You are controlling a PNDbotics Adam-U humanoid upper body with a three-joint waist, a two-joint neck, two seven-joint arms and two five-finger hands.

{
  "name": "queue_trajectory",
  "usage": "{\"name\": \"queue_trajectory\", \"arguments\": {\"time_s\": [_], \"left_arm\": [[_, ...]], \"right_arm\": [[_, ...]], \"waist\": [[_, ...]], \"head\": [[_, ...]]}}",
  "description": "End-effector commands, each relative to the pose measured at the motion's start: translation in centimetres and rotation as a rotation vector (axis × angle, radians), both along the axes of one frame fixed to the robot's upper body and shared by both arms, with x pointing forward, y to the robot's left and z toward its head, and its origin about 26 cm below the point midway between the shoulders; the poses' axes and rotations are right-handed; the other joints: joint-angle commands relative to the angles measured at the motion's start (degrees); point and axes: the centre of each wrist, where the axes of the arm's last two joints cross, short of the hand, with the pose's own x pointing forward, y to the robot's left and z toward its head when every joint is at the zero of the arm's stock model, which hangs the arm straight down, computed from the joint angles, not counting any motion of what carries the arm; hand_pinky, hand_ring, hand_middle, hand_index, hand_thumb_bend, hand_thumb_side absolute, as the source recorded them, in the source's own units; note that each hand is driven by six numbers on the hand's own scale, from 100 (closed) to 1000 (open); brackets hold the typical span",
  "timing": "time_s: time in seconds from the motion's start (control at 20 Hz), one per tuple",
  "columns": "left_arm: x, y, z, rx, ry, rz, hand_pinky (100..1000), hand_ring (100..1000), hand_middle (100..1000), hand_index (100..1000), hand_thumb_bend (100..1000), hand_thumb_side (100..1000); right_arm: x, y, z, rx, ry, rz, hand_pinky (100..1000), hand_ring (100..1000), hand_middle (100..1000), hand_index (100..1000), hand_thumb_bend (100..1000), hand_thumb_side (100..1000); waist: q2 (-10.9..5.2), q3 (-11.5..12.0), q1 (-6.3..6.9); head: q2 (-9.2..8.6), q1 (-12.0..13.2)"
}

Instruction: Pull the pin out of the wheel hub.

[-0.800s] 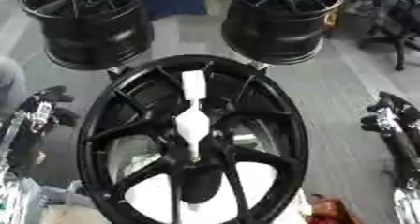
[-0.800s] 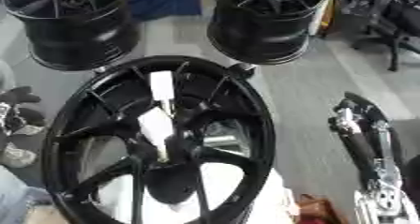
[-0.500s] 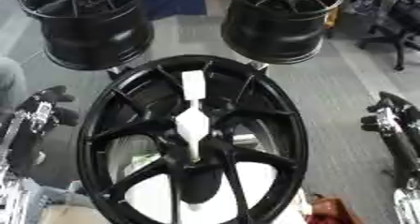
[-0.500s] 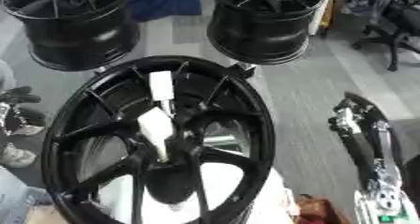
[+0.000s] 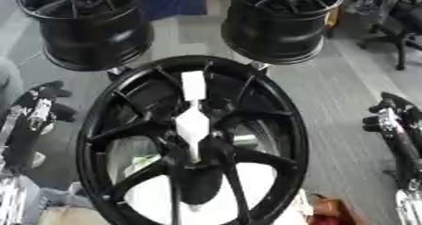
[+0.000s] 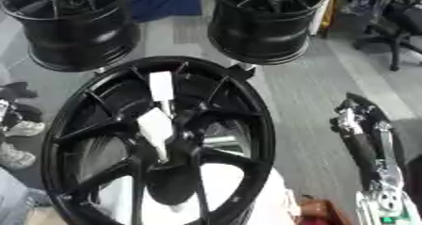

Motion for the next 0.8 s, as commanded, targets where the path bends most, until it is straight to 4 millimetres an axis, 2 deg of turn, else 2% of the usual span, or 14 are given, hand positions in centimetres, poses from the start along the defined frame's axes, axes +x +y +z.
{"name": "queue_trajectory", "arguments": {"time_s": [0.05,0.4,0.6,0.8], "left_arm": [[0.3,1.1,3.8,0.104,-0.117,-0.048,582,565,678,823,100,590],[1.0,1.4,11.8,0.423,-0.320,-0.253,596,558,703,833,100,417],[0.9,0.0,15.5,0.662,-0.406,-0.417,614,548,718,839,100,332],[0.3,-2.3,17.9,0.930,-0.444,-0.628,629,541,737,844,100,247]], "right_arm": [[0.0,-0.3,0.7,-0.023,-0.021,-0.002,579,570,589,808,100,550],[0.0,-0.4,0.7,-0.038,-0.015,0.004,579,569,589,808,100,548],[0.0,-0.5,0.8,-0.045,-0.012,0.012,579,569,589,808,100,546],[0.0,-0.5,0.8,-0.052,-0.011,0.021,578,569,588,808,100,543]], "waist": [[-0.63,-0.1,0.25],[-1.10,-0.7,0.86],[-1.24,-1.3,1.05],[-1.23,-2.2,1.16]], "head": [[-0.14,-0.2],[-0.14,-0.4],[-0.14,-0.1],[-0.14,0.2]]}}
